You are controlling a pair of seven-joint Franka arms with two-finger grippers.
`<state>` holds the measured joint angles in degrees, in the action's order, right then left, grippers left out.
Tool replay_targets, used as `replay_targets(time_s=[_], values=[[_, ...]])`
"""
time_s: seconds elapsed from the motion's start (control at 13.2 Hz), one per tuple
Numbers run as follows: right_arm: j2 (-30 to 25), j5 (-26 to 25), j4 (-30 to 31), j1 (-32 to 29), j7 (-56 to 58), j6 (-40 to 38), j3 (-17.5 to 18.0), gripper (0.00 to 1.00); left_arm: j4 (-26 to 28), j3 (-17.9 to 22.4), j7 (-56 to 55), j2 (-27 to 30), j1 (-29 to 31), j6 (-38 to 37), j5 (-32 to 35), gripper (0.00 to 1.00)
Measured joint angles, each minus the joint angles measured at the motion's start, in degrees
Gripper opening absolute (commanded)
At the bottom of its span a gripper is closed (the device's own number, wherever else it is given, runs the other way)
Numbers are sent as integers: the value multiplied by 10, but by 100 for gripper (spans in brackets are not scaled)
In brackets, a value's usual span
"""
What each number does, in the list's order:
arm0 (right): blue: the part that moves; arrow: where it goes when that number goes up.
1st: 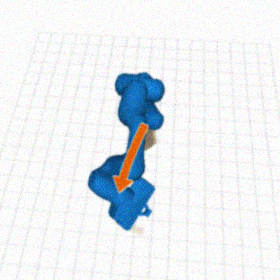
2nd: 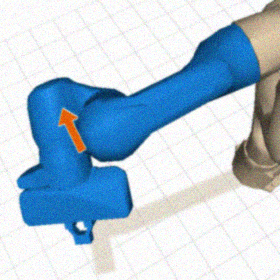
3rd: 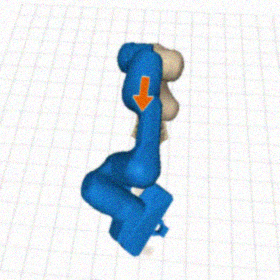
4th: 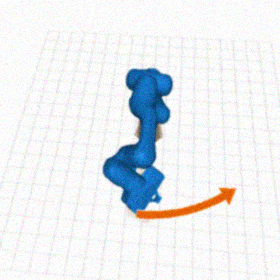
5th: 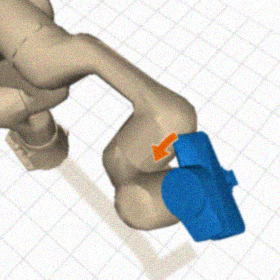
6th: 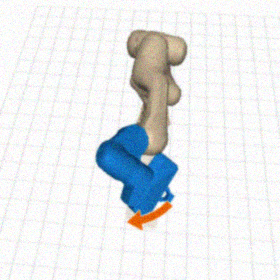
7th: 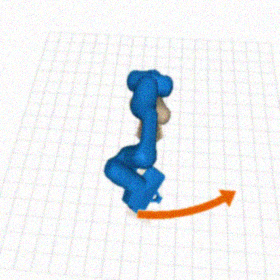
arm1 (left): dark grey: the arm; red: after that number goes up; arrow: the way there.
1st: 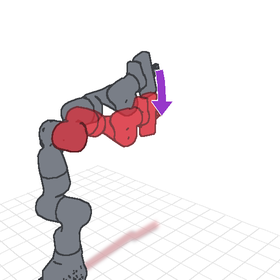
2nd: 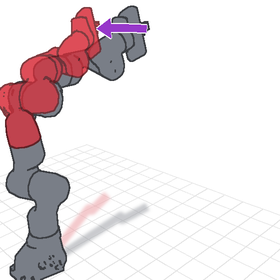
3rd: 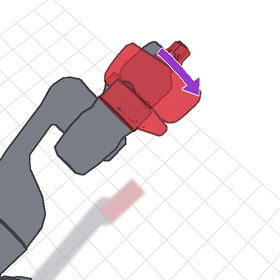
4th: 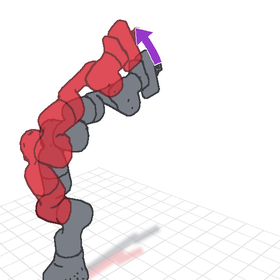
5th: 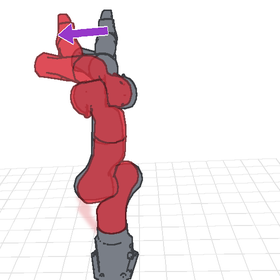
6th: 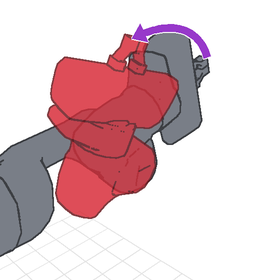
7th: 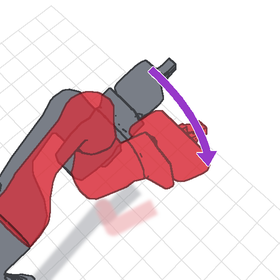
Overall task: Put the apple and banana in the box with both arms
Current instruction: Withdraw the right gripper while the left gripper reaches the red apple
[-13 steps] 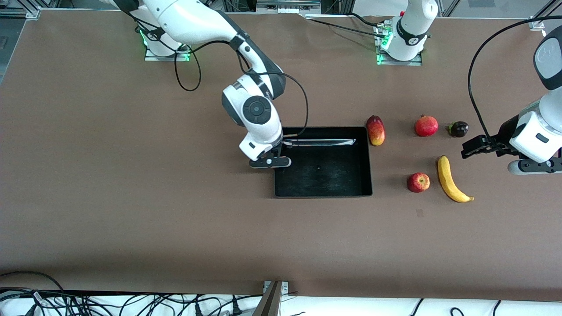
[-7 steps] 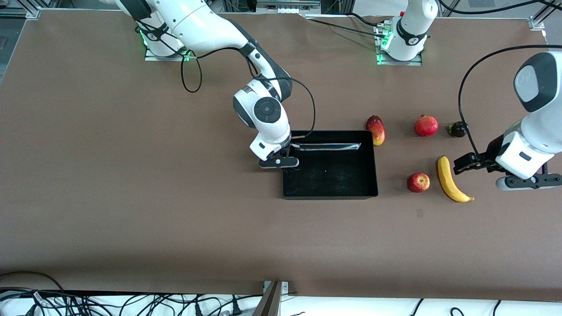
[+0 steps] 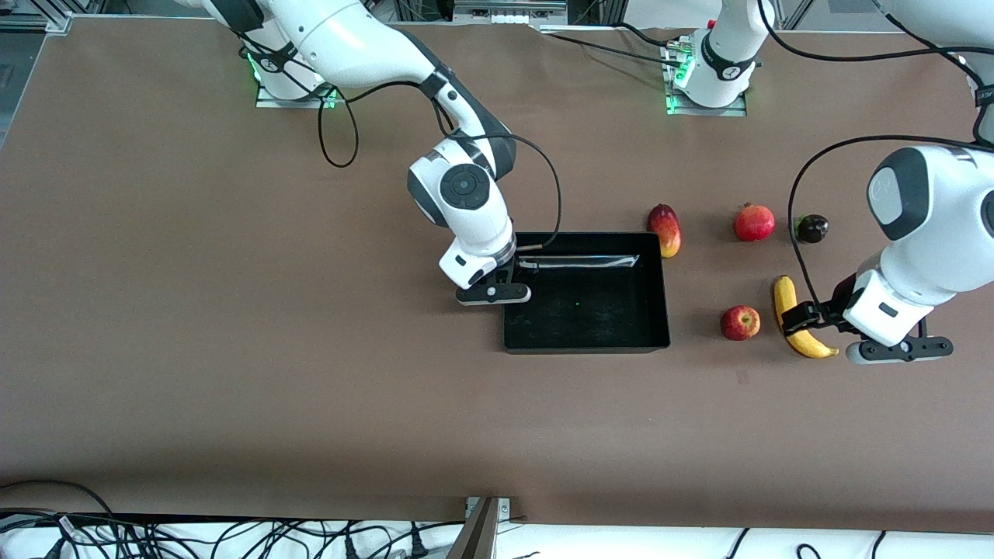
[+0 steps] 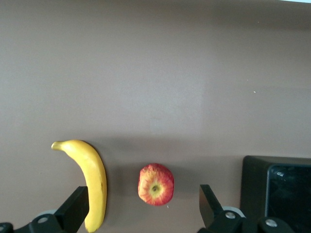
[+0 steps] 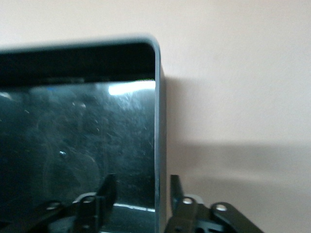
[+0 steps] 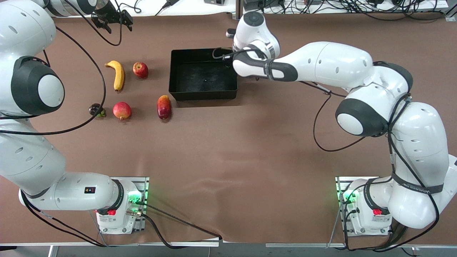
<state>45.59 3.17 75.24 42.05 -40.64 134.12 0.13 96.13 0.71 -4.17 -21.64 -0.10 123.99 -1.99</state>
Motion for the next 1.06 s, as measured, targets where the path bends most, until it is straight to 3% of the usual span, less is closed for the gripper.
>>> replay_targets(time_s=[0.23,0.38,0.68,1.06], values=[[-72,0,-7,-34,0,-93,-9,100,8,0,0,-20,0,23,0,100],[-131,0,-8,-56,4,-178,-36,100,11,0,0,-38,1,31,0,100],[-216,1,-6,-67,79,-332,-118,100,17,0,15,-91,4,46,0,100],[-258,46,-4,-79,279,-485,-253,100,80,0,23,-110,5,162,0,100]])
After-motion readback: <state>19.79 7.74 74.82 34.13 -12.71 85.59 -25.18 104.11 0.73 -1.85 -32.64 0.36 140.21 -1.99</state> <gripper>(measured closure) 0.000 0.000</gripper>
